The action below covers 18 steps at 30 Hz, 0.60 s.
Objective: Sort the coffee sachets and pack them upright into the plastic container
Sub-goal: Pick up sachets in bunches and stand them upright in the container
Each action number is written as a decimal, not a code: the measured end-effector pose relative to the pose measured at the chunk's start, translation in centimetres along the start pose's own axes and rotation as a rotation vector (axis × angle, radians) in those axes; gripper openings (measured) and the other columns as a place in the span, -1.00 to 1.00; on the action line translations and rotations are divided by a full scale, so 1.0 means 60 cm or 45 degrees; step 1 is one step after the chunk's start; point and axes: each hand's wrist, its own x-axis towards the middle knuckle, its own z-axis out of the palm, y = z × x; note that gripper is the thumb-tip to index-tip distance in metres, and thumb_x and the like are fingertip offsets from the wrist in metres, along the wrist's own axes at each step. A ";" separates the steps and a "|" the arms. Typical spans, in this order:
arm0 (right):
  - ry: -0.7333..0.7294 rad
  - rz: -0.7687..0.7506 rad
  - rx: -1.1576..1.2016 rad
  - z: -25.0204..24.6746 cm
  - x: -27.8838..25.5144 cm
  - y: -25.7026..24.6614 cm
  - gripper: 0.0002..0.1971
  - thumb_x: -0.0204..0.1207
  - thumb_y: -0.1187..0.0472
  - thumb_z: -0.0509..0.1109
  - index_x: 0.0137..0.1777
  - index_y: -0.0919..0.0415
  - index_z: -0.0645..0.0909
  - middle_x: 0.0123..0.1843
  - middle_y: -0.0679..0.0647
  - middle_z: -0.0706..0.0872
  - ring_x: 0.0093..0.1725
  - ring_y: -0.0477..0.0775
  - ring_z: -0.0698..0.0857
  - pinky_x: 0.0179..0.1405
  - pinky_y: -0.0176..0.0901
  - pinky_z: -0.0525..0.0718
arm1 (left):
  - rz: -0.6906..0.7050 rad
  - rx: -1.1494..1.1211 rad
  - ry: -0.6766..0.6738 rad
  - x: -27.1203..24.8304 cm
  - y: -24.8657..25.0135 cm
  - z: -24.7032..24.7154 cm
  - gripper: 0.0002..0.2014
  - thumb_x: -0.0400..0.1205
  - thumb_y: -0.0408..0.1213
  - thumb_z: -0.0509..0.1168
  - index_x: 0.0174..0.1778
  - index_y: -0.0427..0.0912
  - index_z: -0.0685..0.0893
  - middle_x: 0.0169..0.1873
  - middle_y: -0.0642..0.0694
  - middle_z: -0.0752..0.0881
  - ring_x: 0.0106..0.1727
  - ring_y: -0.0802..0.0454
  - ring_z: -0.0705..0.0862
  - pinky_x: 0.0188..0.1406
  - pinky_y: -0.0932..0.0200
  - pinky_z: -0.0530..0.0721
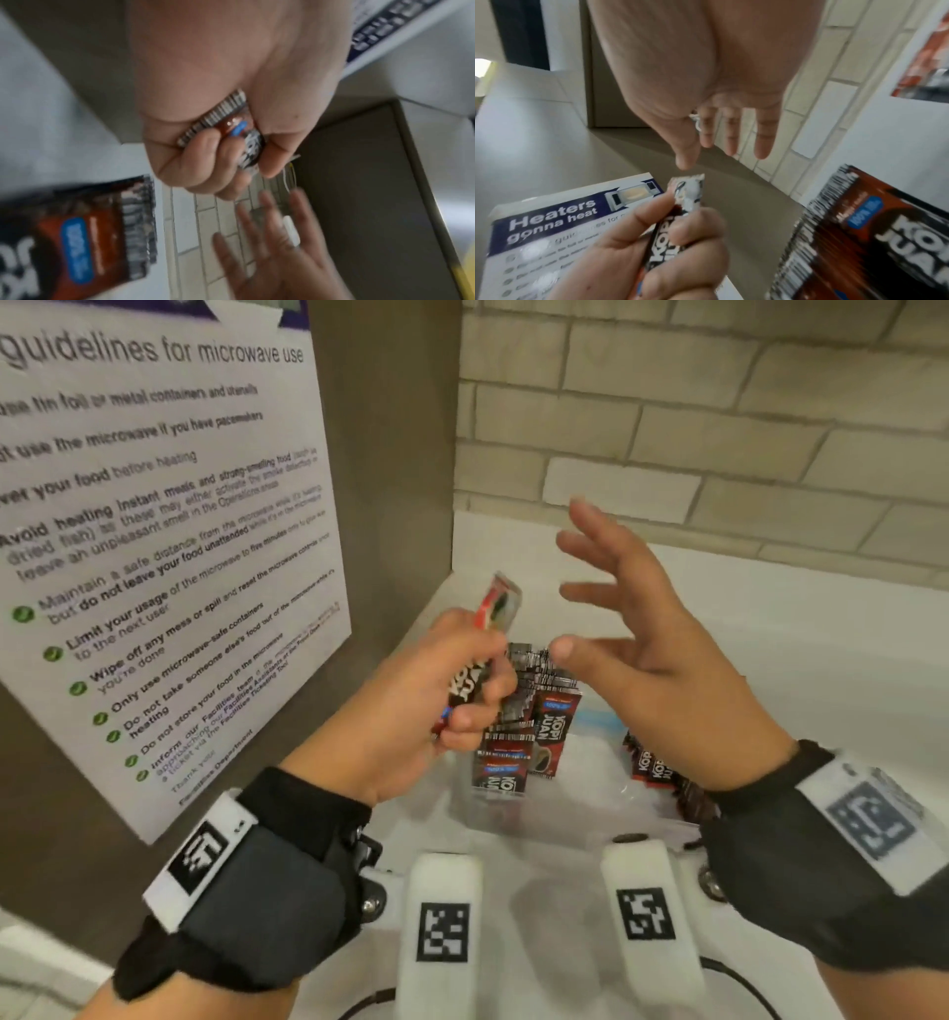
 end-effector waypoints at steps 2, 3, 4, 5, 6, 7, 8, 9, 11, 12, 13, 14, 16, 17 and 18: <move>-0.085 -0.110 -0.228 -0.002 0.004 -0.005 -0.43 0.50 0.28 0.34 0.41 -0.30 0.38 0.33 -0.20 0.56 0.26 -0.24 0.55 0.16 -0.35 0.58 | 0.035 0.352 0.014 -0.004 -0.004 0.006 -0.94 0.66 -0.26 0.23 -0.10 -0.11 0.47 -0.37 -0.07 0.55 -0.56 0.16 0.34 -0.63 0.37 0.26; -0.066 -0.119 -0.322 -0.003 0.006 -0.004 -0.56 0.49 0.30 0.35 0.30 -0.15 0.56 0.18 -0.13 0.67 0.15 -0.18 0.61 0.13 -0.25 0.61 | 0.046 0.433 -0.015 -0.007 -0.003 0.007 -0.92 0.62 -0.24 0.31 -0.11 -0.10 0.52 -0.33 -0.09 0.58 -0.53 0.15 0.40 -0.61 0.37 0.33; -0.023 -0.099 -0.352 -0.004 0.005 -0.003 -0.70 0.48 0.33 0.37 0.13 -0.02 0.69 0.01 -0.08 0.74 0.03 -0.14 0.66 0.08 -0.14 0.63 | 0.062 0.453 -0.054 -0.009 -0.001 0.005 -0.90 0.55 -0.24 0.39 -0.12 -0.08 0.58 -0.31 -0.10 0.62 -0.50 0.15 0.48 -0.58 0.36 0.40; 0.038 -0.052 -0.328 -0.006 0.003 0.001 -0.79 0.49 0.36 0.39 -0.01 0.05 0.73 -0.11 -0.06 0.75 -0.06 -0.10 0.68 0.04 -0.06 0.64 | 0.089 0.430 -0.079 -0.011 0.002 0.004 -0.86 0.47 -0.26 0.44 -0.12 -0.08 0.62 -0.29 -0.08 0.66 -0.45 0.14 0.57 -0.55 0.34 0.49; 0.105 0.003 -0.271 -0.007 0.001 0.005 -0.83 0.49 0.37 0.41 -0.08 0.08 0.74 -0.16 -0.04 0.76 -0.10 -0.06 0.70 0.02 0.02 0.66 | 0.136 0.389 -0.070 -0.012 0.007 0.001 -0.81 0.41 -0.28 0.47 -0.10 -0.08 0.66 -0.26 -0.04 0.70 -0.37 0.13 0.66 -0.48 0.32 0.57; 0.169 0.057 -0.189 -0.009 -0.002 0.007 -0.85 0.48 0.37 0.43 -0.12 0.09 0.73 -0.18 -0.01 0.77 -0.11 0.02 0.72 0.01 0.09 0.68 | 0.201 0.352 -0.009 -0.011 0.011 -0.002 -0.77 0.37 -0.29 0.51 -0.09 -0.07 0.68 -0.23 -0.02 0.73 -0.30 0.09 0.72 -0.41 0.29 0.64; 0.220 0.113 -0.093 -0.010 -0.005 0.009 -0.87 0.48 0.36 0.44 -0.14 0.10 0.72 -0.18 0.05 0.78 -0.12 0.11 0.74 0.01 0.17 0.69 | 0.284 0.315 0.090 -0.008 0.013 -0.006 -0.71 0.33 -0.31 0.56 -0.09 -0.08 0.69 -0.24 -0.01 0.75 -0.26 0.07 0.74 -0.36 0.28 0.67; 0.248 0.168 -0.009 -0.010 -0.008 0.011 -0.89 0.46 0.35 0.46 -0.15 0.11 0.70 -0.18 0.10 0.78 -0.13 0.19 0.75 -0.02 0.23 0.70 | 0.379 0.275 0.186 -0.004 0.016 -0.009 -0.70 0.31 -0.30 0.56 -0.09 -0.10 0.67 -0.28 0.00 0.75 -0.27 0.08 0.74 -0.34 0.28 0.69; 0.220 0.257 0.074 -0.001 -0.013 0.012 -0.94 0.44 0.28 0.49 -0.15 0.14 0.67 -0.17 0.16 0.77 -0.17 0.30 0.74 -0.08 0.31 0.70 | 0.546 0.248 0.304 0.001 0.022 -0.006 -0.76 0.32 -0.26 0.44 -0.11 -0.11 0.64 -0.37 0.03 0.74 -0.36 0.14 0.70 -0.36 0.31 0.67; 0.184 0.256 0.033 0.006 -0.016 0.012 -0.94 0.44 0.23 0.49 -0.14 0.13 0.66 -0.18 0.14 0.76 -0.18 0.29 0.73 -0.10 0.30 0.70 | 0.611 0.296 0.327 0.003 0.023 -0.005 -0.79 0.34 -0.25 0.44 -0.13 -0.08 0.65 -0.38 0.05 0.74 -0.39 0.16 0.68 -0.37 0.32 0.65; 0.153 0.215 -0.063 0.014 -0.019 0.012 -0.94 0.47 0.20 0.47 -0.11 0.12 0.64 -0.18 0.10 0.75 -0.18 0.22 0.73 -0.09 0.25 0.70 | 0.669 0.385 0.331 0.004 0.023 -0.002 -0.80 0.36 -0.25 0.47 -0.13 -0.03 0.67 -0.37 0.08 0.74 -0.38 0.17 0.66 -0.36 0.32 0.64; 0.140 0.149 -0.175 0.022 -0.022 0.011 -0.94 0.50 0.17 0.42 -0.07 0.12 0.63 -0.16 0.04 0.73 -0.15 0.10 0.70 -0.08 0.15 0.69 | 0.717 0.507 0.317 0.005 0.023 0.001 -0.79 0.38 -0.24 0.52 -0.13 0.03 0.69 -0.35 0.10 0.74 -0.36 0.15 0.65 -0.34 0.29 0.64; 0.169 0.006 -0.380 0.030 -0.022 0.011 -0.90 0.53 0.17 0.36 0.02 0.12 0.61 -0.14 -0.03 0.64 -0.15 -0.07 0.59 -0.10 -0.15 0.61 | 0.761 0.720 0.248 0.004 0.022 0.008 -0.82 0.43 -0.21 0.49 -0.11 0.12 0.72 -0.26 0.14 0.75 -0.27 -0.02 0.66 -0.20 0.16 0.69; 0.195 -0.041 -0.448 0.029 -0.020 0.011 -0.89 0.53 0.19 0.35 0.03 0.14 0.61 -0.15 -0.04 0.59 -0.17 -0.09 0.54 -0.14 -0.29 0.54 | 0.758 0.755 0.212 0.004 0.021 0.012 -0.83 0.44 -0.20 0.46 -0.10 0.15 0.72 -0.22 0.16 0.75 -0.22 -0.07 0.66 -0.14 0.08 0.71; 0.221 -0.061 -0.501 0.025 -0.017 0.009 -0.89 0.52 0.20 0.35 0.01 0.16 0.62 -0.18 -0.05 0.58 -0.19 -0.10 0.51 -0.18 -0.34 0.49 | 0.751 0.762 0.186 0.004 0.020 0.016 -0.82 0.45 -0.20 0.45 -0.09 0.17 0.73 -0.19 0.17 0.76 -0.21 -0.06 0.67 -0.10 0.03 0.72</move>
